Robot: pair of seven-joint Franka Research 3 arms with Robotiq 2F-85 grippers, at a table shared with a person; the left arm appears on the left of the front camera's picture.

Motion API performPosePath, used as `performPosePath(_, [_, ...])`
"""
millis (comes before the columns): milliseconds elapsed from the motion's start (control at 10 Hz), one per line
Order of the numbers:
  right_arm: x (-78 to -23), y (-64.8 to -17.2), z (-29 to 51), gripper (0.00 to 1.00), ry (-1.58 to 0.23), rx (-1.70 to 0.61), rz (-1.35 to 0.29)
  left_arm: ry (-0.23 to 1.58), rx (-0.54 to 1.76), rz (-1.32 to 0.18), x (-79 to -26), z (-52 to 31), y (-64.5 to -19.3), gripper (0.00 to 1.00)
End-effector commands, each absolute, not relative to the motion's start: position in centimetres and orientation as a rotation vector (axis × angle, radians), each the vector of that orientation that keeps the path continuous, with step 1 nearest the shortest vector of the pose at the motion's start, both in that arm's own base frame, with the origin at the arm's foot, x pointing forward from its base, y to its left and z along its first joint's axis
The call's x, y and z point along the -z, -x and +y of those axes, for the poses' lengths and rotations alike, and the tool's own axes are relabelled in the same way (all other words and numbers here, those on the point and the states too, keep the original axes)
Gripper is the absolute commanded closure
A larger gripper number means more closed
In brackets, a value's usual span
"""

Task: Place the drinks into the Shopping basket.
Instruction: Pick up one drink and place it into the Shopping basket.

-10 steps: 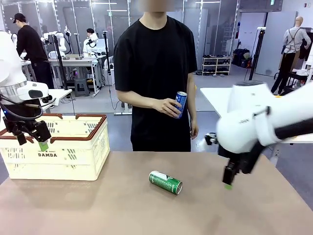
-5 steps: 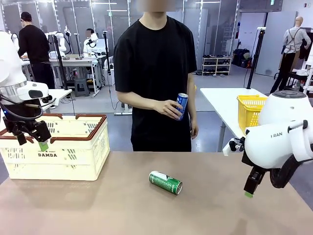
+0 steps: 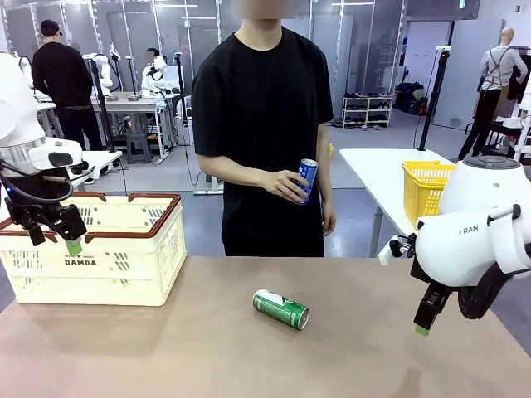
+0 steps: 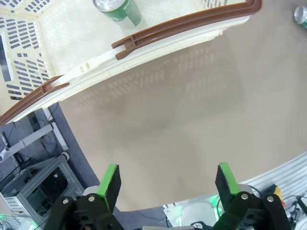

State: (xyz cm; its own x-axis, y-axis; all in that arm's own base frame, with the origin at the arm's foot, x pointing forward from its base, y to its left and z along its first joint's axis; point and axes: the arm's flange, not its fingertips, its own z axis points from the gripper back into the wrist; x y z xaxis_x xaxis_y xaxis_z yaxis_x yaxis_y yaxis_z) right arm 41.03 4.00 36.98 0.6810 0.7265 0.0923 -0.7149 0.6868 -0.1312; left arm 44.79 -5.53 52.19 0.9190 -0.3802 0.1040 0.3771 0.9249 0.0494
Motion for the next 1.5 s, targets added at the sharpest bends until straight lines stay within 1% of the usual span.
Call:
performPosePath(0, [-37.2, -40.9, 4.0, 0.04, 0.090, -0.811, -0.142, -0.029, 0.389, -0.113, -52.2, -5.5, -44.8, 0.00])
performPosePath(100, [-37.2, -40.9, 4.0, 0.04, 0.090, -0.811, -0.142, 0.001, 0.485, -0.160, -52.7, -9.1, -44.5, 0.00])
performPosePath(300, [-37.2, -40.9, 4.0, 0.04, 0.090, -0.811, -0.142, -0.011, 0.651, -0.241, -53.5, -16.4, -44.4, 0.00])
performPosePath(600, [-37.2, -40.9, 4.0, 0.04, 0.090, -0.811, -0.142, -0.103, 0.918, -0.292, -54.0, -28.2, -45.3, 0.00])
performPosePath(800, [-37.2, -40.9, 4.0, 0.04, 0.090, -0.811, -0.142, -0.164, 1.068, -0.250, -53.0, -33.0, -46.4, 0.00])
performPosePath(900, [-37.2, -40.9, 4.0, 0.04, 0.090, -0.811, -0.142, -0.179, 1.107, -0.238, -52.3, -34.3, -47.1, 0.00])
performPosePath(1100, [-37.2, -40.9, 4.0, 0.04, 0.090, -0.811, -0.142, -0.200, 1.109, -0.205, -51.0, -35.6, -48.2, 0.00])
performPosePath(1400, [-37.2, -40.9, 4.0, 0.04, 0.090, -0.811, -0.142, -0.198, 1.100, -0.235, -51.0, -32.5, -46.3, 0.00])
